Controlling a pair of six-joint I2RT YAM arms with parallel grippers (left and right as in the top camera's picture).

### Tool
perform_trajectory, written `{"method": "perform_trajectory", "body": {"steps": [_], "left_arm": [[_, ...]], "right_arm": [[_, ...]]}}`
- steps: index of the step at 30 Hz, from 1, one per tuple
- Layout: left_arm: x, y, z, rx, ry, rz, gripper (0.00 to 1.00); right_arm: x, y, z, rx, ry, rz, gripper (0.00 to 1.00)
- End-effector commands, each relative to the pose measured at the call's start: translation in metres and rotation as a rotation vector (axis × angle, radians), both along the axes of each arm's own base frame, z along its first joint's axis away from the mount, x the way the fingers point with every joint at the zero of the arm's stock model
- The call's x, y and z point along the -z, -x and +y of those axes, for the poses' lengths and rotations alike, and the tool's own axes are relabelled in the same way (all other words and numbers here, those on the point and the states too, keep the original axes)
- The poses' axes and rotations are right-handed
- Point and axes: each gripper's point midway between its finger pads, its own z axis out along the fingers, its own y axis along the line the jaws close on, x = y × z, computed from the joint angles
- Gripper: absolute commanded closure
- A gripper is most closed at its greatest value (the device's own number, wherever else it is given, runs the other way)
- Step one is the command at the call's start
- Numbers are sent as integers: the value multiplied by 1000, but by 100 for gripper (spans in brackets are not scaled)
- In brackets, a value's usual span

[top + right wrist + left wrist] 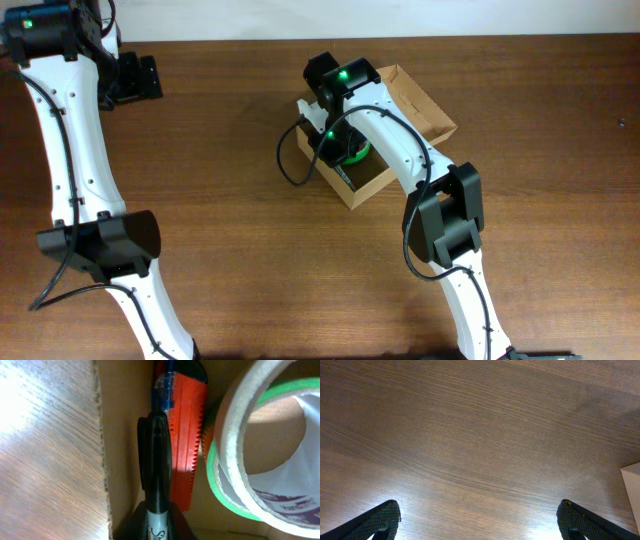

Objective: Pack container
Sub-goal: 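Carry the black marker over the box and lower it inside, then release the marker and raise the right gripper to the box lid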

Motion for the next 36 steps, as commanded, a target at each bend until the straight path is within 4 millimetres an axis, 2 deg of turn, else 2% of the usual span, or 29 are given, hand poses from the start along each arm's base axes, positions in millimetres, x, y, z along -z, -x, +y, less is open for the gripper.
{"method": "perform_trajectory", "body": {"steps": [1, 4, 7, 11, 15, 19, 21, 24, 27, 29, 31, 33, 36], "left_arm": [[-2, 1, 0, -14, 6, -8, 0], [-3, 1, 0, -14, 6, -8, 0], [-2, 1, 0, -14, 6, -8, 0], [-3, 1, 0, -13, 6, -10, 0], [-15, -25, 14, -6, -76, -119, 0], [-19, -33, 16, -7, -81, -155, 0], [-20, -36, 14, -3, -73, -167, 0], [-24, -43, 13, 1, -68, -200, 0], [-24, -46, 6, 19, -30, -215, 0], [-24, -46, 6, 19, -29, -214, 1], [-20, -40, 5, 20, -22, -186, 22], [-16, -35, -2, 50, 10, -160, 33], [-7, -35, -16, 130, 48, -137, 55]], "right_arm": [[1, 1, 1, -16, -7, 5, 81], [-4, -2, -4, -15, 18, -19, 70], [-23, -6, -5, -12, 11, -57, 68], [-70, -16, -15, 9, -1, -158, 68], [-126, -24, -44, 69, -11, -271, 68], [-171, -24, -91, 198, -34, -337, 68], [-202, -25, -126, 283, -66, -399, 68], [-238, -21, -175, 415, -114, -470, 68], [-263, -10, -235, 563, -127, -531, 69], [-268, 0, -273, 675, -127, -549, 69], [-262, 10, -305, 783, -127, -540, 74], [-243, 21, -329, 889, -110, -484, 78], [-201, 27, -341, 971, -93, -370, 84]]}}
